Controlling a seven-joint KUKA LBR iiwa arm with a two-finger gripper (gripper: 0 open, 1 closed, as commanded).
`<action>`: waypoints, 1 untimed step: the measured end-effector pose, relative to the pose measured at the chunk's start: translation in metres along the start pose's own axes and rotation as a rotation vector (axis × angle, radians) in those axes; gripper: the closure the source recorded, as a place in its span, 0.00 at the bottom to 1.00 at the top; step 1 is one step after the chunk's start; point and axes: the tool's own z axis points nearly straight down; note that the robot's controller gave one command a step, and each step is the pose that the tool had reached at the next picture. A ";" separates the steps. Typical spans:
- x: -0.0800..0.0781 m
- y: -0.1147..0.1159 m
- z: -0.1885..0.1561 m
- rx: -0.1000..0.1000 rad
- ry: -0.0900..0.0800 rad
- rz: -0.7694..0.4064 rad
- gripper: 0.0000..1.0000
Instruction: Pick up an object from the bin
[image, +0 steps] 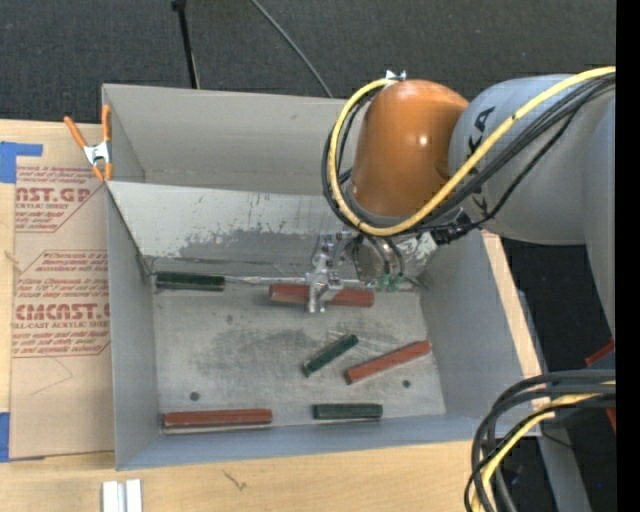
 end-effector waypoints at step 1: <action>0.000 0.000 0.000 0.000 0.000 0.000 1.00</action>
Offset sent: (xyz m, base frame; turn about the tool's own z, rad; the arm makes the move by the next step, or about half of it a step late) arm 0.0043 -0.0142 0.1114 0.0029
